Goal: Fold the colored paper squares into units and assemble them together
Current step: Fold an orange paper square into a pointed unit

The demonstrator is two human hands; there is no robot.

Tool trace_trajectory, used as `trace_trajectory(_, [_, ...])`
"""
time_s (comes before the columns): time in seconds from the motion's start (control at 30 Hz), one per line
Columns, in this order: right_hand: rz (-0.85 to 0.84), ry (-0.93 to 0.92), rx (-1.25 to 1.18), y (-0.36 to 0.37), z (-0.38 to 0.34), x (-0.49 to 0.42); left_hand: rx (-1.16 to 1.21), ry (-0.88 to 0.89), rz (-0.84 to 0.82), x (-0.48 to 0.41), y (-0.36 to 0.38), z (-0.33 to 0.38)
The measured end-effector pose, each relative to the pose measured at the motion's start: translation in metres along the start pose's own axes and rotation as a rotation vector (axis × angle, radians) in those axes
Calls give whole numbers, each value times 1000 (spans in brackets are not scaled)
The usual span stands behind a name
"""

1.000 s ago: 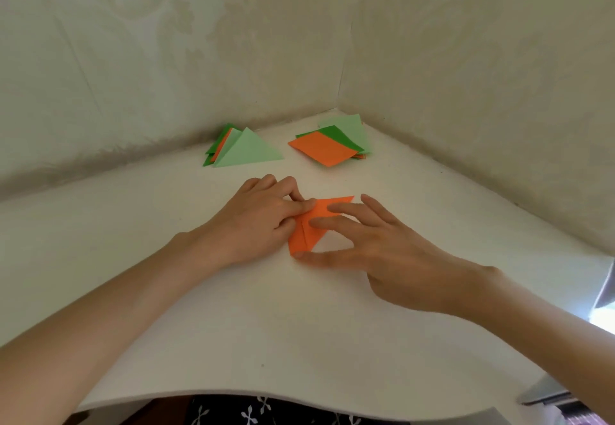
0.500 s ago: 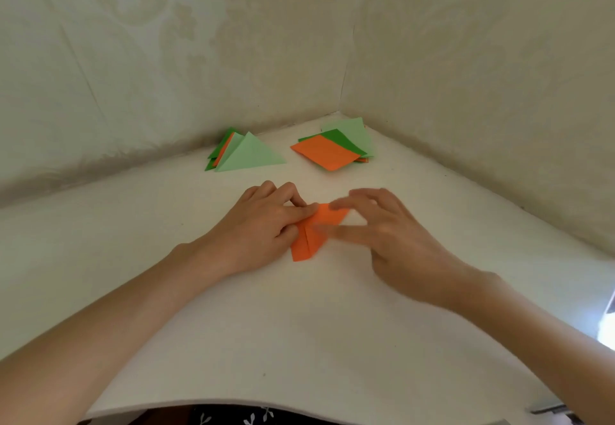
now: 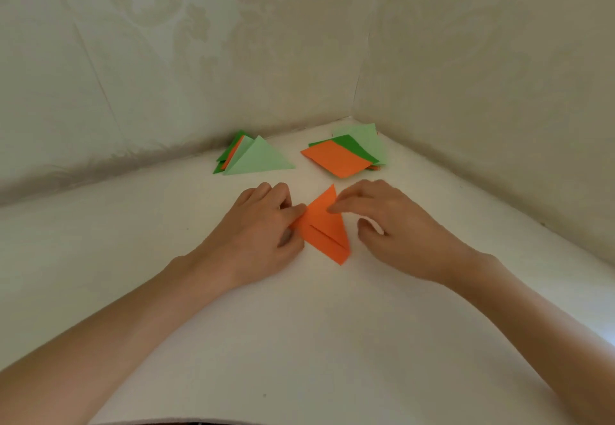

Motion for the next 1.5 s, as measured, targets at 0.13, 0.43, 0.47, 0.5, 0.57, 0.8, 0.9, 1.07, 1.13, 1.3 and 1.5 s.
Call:
trace_trajectory(0.13, [-233, -123, -124, 22, -10, 4, -16, -10, 30, 1, -6, -4])
trace_trajectory(0.43, [-251, -105, -322, 28, 2, 9, 233, 144, -9, 1, -2, 8])
trace_trajectory(0.47, [-247, -104, -330, 29, 3, 8, 271, 120, -17, 1, -2, 6])
trace_trajectory(0.5, [-237, -104, -332, 29, 4, 8, 335, 65, -25, 0, -2, 3])
trace_trajectory(0.57, [-216, -102, -334, 29, 5, 8, 484, -92, 0, 0, -2, -7])
trace_trajectory(0.8, [-181, -106, -365, 31, 8, 8, 436, -176, 179, -1, -9, -24])
trace_trajectory(0.9, [-158, -131, -345, 30, 7, 8, 377, 40, 89, -3, -9, -5])
trace_trajectory(1.07, [-243, -164, -319, 31, 1, 10, 485, 9, -20, -3, -3, -3])
trace_trajectory(1.13, [-183, -165, -304, 29, -1, 7, 528, -8, -13, -4, -4, -5])
trace_trajectory(1.3, [-93, -163, -291, 30, -3, 3, 541, -37, -58, -4, -2, -4])
trace_trajectory(1.5, [-56, -30, -393, 26, -4, 1, 422, -28, -123, -2, 4, -6])
Point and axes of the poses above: each hand's wrist, its own x-axis away from the middle knuckle, its own y-axis out of the palm, z = x × y, the point moved 6 cm from there along -x, towards the middle knuckle, and after that the axes turned 12 degrees about x, right-handed, at the moved point
